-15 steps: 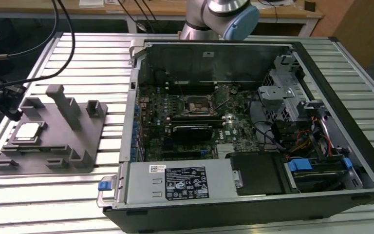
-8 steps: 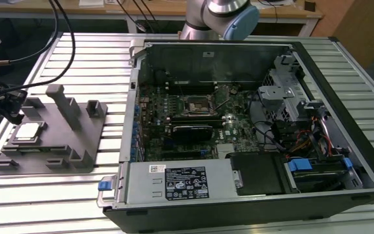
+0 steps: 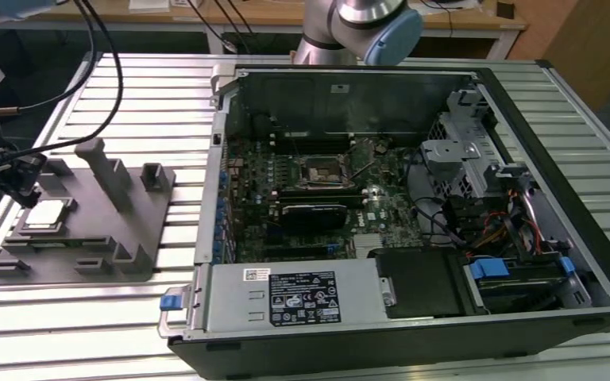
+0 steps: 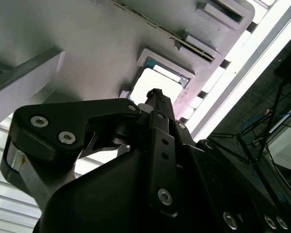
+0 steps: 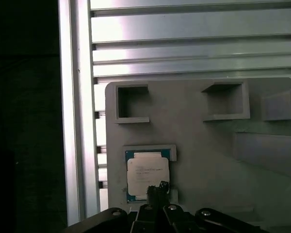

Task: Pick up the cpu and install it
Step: 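Pick up the cpu and move it towards the insertion slot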

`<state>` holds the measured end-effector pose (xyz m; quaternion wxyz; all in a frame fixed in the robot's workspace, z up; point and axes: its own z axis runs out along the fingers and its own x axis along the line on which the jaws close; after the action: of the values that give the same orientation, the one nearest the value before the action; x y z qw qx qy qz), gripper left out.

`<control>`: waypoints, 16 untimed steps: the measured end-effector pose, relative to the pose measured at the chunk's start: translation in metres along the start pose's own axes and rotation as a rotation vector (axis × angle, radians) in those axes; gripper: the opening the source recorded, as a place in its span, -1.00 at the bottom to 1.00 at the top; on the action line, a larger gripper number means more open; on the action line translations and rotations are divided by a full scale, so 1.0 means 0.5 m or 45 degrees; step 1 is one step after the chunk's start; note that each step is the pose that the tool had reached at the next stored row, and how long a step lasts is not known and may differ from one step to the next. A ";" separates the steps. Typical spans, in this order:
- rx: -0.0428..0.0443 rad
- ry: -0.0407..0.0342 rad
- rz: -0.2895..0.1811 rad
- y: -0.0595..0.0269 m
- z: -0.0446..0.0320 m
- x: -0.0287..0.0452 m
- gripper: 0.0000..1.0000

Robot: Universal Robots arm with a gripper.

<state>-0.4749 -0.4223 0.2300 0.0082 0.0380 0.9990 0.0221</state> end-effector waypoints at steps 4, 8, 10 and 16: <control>0.000 0.0001 0.000 -0.001 0.011 0.005 -0.79; 0.000 0.0000 0.000 -0.001 0.022 0.006 -0.79; 0.000 0.0000 0.000 0.000 0.026 0.007 -0.79; 0.000 -0.0003 0.000 0.007 0.037 0.008 -0.79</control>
<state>-0.4785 -0.4177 0.2116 0.0083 0.0380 0.9990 0.0221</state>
